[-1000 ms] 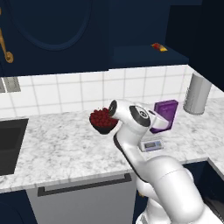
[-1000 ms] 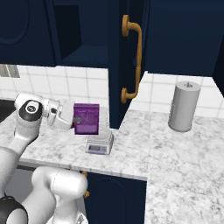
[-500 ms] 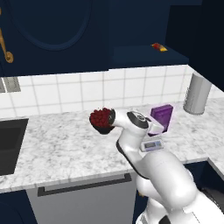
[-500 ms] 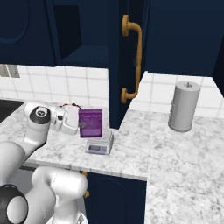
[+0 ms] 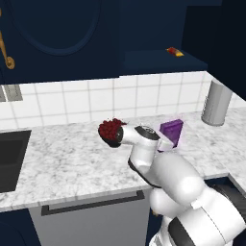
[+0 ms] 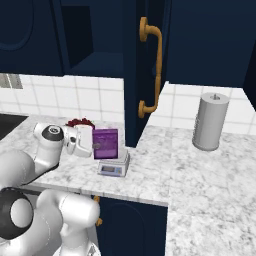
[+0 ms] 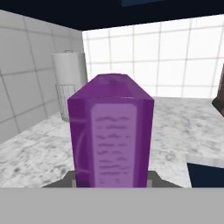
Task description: Pick the cereal and place it on the digital scale for weighing, and close the cabinet.
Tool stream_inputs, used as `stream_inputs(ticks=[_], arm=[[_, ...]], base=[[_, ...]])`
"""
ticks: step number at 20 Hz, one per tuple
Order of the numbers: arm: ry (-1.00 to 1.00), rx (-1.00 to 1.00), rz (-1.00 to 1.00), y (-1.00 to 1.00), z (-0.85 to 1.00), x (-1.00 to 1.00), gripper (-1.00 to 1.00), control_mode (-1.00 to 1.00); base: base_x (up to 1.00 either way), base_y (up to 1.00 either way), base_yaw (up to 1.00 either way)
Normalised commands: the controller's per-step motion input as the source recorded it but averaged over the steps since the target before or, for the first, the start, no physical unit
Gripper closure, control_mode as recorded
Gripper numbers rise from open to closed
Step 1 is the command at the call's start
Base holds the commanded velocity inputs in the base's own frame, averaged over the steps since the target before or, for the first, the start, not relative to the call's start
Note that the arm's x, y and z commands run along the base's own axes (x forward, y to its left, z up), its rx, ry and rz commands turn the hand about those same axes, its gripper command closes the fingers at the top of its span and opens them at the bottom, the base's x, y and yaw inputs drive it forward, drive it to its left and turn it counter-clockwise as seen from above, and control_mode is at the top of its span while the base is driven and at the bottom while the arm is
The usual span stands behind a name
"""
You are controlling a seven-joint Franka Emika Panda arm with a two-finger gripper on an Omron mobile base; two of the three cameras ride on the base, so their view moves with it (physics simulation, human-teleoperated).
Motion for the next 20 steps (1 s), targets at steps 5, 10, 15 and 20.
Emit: stream_inputs(ticks=[5, 10, 15, 20], arm=[[0.0, 0.0, -0.02, -0.02, -0.04, 0.3, 1.0, -1.0], [0.0, 0.0, -0.03, 0.0, -0.05, 0.3, 1.0, -1.0], [0.0, -0.02, -0.01, -0.03, -0.28, 0.14, 1.0, -1.0], [0.0, -0.04, 0.0, -0.03, -0.44, 0.09, 1.0, -1.0]], base=[[0.0, 0.0, 0.0], [0.0, 0.0, 0.0], [0.0, 0.0, 0.0], [0.0, 0.0, 0.0]])
